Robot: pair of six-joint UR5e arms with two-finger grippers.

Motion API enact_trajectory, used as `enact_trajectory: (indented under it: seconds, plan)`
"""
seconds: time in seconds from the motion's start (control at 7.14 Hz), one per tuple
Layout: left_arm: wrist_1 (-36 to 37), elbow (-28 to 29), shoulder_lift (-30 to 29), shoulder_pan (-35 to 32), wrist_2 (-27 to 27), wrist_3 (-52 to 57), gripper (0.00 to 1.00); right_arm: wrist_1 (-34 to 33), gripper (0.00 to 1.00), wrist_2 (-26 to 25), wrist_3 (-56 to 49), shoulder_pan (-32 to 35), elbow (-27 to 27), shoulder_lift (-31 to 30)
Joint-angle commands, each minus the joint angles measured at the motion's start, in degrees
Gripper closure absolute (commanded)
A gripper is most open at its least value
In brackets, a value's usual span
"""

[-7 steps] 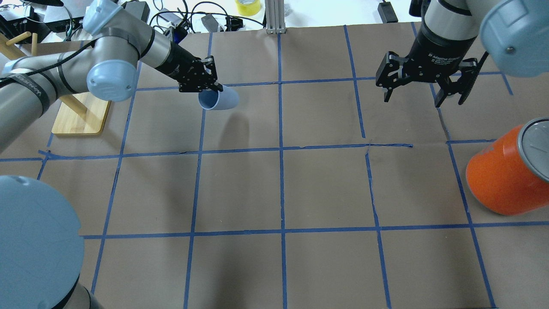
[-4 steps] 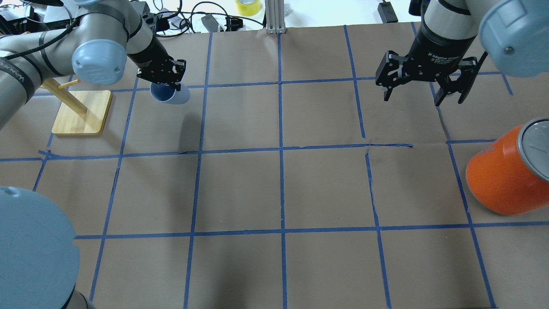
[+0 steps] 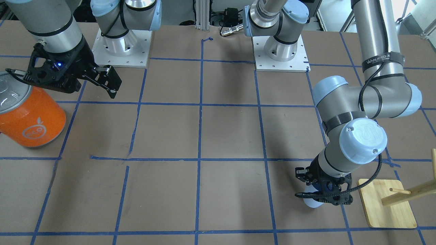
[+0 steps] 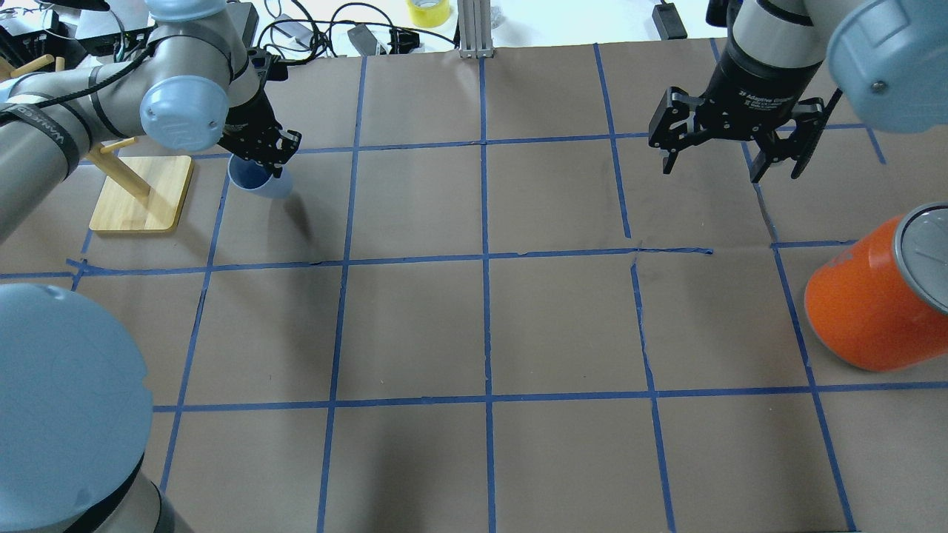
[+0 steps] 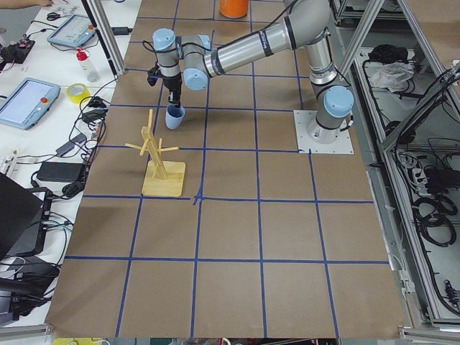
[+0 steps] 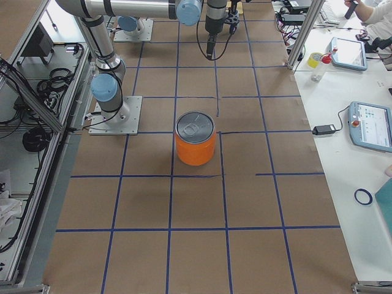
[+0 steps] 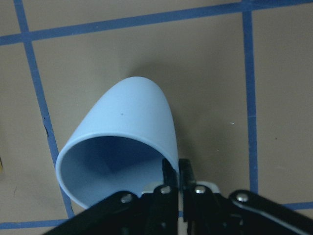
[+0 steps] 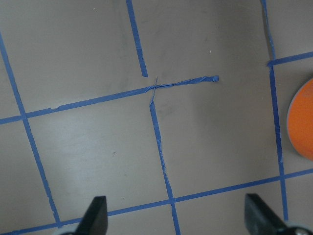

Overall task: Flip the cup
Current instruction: 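Lift and rotate the cup upright with the left gripper, set it down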

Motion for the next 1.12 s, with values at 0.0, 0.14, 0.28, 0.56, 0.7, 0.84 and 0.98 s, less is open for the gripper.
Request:
enact_trajectory:
  seconds: [0.0,0.14,0.28,0.56,0.7,0.84,0.98]
  plan:
    - [-0.8,0.0,-0.4,0.0,0.1,0.3,0.53,-0.1,0.0,0.0,-0.1,0.0,0.0,0.0]
    - [-0.9,0.1,-0.5,0.0,-0.2,0.2,0.01,-0.1,0.0,0.0,0.1,0.0,0.0,0.0]
    - [-0.9,0.2,-0.2,0.0,-0.2,0.2,0.0,-0.1,0.0,0.0,0.1,0.0,0.0,0.0]
    - [-0.9,0.1,3.5,-0.8,-1.8,0.0,0.0,-0.2,0.0,0.2,0.2,0.0,0.0,0.1]
    - [-1.5,0.0,6.9,-0.9,-2.7,0.0,0.0,-0.3,0.0,0.2,0.2,0.0,0.0,0.1]
    - [-7.0,0.0,10.5,-0.8,-2.7,0.0,0.0,-0.2,0.0,0.2,0.2,0.0,0.0,0.1]
    - [-11.7,0.2,15.0,-1.1,-3.2,0.1,0.0,-0.2,0.0,0.2,0.2,0.0,0.0,0.1]
